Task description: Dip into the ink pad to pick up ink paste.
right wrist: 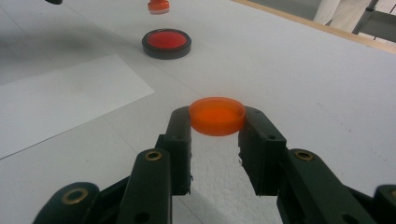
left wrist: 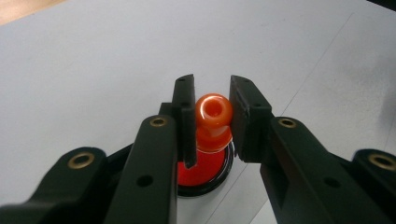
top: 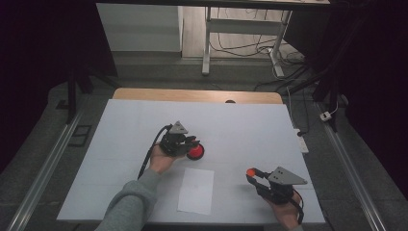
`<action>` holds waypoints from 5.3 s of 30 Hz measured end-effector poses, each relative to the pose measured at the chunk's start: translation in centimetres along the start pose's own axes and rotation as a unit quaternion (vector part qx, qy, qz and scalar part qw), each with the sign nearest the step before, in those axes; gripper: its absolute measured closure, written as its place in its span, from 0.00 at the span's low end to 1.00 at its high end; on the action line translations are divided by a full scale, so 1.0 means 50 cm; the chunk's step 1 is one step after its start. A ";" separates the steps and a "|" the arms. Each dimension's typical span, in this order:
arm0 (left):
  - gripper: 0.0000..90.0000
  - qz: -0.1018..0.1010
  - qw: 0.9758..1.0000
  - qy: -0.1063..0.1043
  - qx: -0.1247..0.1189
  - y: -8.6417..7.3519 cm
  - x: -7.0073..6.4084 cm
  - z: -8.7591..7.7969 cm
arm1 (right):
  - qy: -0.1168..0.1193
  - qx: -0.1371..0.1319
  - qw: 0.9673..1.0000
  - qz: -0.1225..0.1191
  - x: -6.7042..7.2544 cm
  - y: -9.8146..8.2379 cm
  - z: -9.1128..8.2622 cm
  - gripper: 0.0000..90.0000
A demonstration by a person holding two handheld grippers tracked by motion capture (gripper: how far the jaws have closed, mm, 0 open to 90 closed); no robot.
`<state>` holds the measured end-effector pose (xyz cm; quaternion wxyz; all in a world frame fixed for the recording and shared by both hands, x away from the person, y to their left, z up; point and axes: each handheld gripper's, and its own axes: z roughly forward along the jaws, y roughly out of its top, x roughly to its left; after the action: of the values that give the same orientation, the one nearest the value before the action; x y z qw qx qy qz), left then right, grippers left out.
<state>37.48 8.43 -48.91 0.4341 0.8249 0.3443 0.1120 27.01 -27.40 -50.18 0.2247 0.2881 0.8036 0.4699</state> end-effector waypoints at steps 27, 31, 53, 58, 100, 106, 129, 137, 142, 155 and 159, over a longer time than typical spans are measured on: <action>0.81 -0.005 1.000 0.016 0.019 -0.027 0.009 0.041 | -0.003 -0.002 1.000 0.001 0.000 0.000 -0.001 0.72; 0.81 0.000 1.000 0.016 0.016 -0.027 0.007 0.044 | -0.003 -0.003 1.000 0.002 -0.001 -0.001 -0.002 0.72; 0.81 0.016 0.999 0.027 0.022 -0.035 0.002 0.056 | -0.003 -0.002 1.000 0.008 -0.002 -0.002 -0.002 0.72; 0.82 0.017 0.999 0.028 0.021 -0.037 0.002 0.057 | -0.002 0.000 1.000 0.008 0.000 -0.002 -0.002 0.72; 0.82 0.023 0.999 0.042 0.022 -0.038 -0.007 0.059 | -0.007 -0.002 1.000 0.007 -0.002 -0.003 -0.007 0.72; 0.82 0.028 0.998 0.048 0.001 -0.022 -0.007 0.034 | -0.008 -0.004 1.000 0.009 -0.004 -0.003 -0.008 0.72; 0.81 0.006 0.999 0.038 0.010 -0.024 0.015 0.035 | -0.008 -0.004 1.000 0.009 -0.004 -0.003 -0.008 0.72; 0.81 0.001 0.999 0.038 0.014 -0.034 0.019 0.040 | -0.008 -0.004 1.000 0.010 -0.005 -0.003 -0.008 0.72; 0.81 -0.002 0.999 0.038 0.015 -0.036 0.020 0.045 | -0.008 -0.004 1.000 0.009 -0.004 -0.003 -0.008 0.72; 0.82 -0.009 0.999 0.046 0.008 -0.049 0.015 0.053 | -0.011 -0.006 1.000 0.010 -0.003 -0.001 -0.011 0.72; 0.82 -0.016 0.999 0.035 0.007 -0.050 0.022 0.052 | -0.008 -0.007 1.000 0.011 -0.004 -0.002 -0.010 0.72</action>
<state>38.36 8.47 -52.59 0.4175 0.8182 0.3728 0.1312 26.82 -27.90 -49.99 0.2278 0.2994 0.7953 0.4753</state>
